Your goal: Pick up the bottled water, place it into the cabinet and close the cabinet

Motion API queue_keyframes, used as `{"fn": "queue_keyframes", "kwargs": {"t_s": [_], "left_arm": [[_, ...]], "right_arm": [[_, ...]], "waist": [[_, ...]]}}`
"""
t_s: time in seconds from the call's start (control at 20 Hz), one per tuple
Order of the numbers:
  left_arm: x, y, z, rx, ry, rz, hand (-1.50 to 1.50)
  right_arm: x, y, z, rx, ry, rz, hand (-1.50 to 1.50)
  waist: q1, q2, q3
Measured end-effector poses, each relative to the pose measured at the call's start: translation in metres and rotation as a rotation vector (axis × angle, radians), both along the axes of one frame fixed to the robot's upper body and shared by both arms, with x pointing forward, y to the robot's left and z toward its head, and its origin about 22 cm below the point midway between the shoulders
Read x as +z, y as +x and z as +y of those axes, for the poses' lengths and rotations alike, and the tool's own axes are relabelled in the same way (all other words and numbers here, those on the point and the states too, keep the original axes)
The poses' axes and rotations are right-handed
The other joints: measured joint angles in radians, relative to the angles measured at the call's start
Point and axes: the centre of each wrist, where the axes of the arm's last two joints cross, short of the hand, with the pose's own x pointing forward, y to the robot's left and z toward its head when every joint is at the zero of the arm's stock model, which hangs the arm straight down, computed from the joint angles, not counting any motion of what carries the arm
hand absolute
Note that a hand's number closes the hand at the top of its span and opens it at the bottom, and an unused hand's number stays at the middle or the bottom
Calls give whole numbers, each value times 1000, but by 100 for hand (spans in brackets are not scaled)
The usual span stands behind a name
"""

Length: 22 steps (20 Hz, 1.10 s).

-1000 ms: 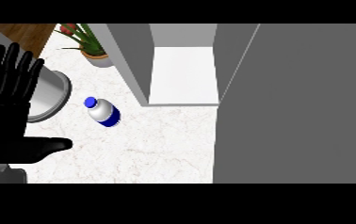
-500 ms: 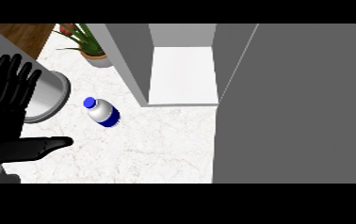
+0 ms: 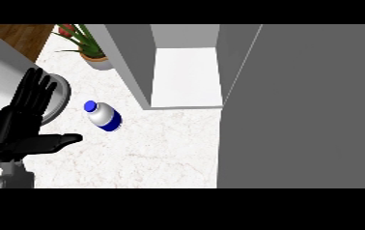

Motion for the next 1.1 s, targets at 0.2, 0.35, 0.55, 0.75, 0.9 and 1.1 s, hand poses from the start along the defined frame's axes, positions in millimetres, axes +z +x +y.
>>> {"fn": "queue_keyframes", "kwargs": {"t_s": [0.2,0.35,0.55,0.75,0.9,1.1], "left_arm": [[-30,4,7,-18,-28,62,-150],[-55,10,10,-15,-64,102,-150],[-85,16,10,-6,-95,132,-150],[-110,22,17,-1,-99,155,-150],[-125,25,20,-25,-117,160,-150],[-153,17,10,-51,-135,155,-150]], "right_arm": [[-3,-8,2,7,18,13,-150],[-5,-12,2,9,21,18,-150],[-7,-18,3,7,27,20,-150],[-8,-23,4,14,36,24,-150],[-9,-25,3,14,33,14,-150],[-10,-30,2,17,27,19,-150]], "waist": [[-3,0,0],[-8,1,-1],[-10,2,-1],[-17,3,-2],[-17,3,-2],[-22,5,-3]]}}
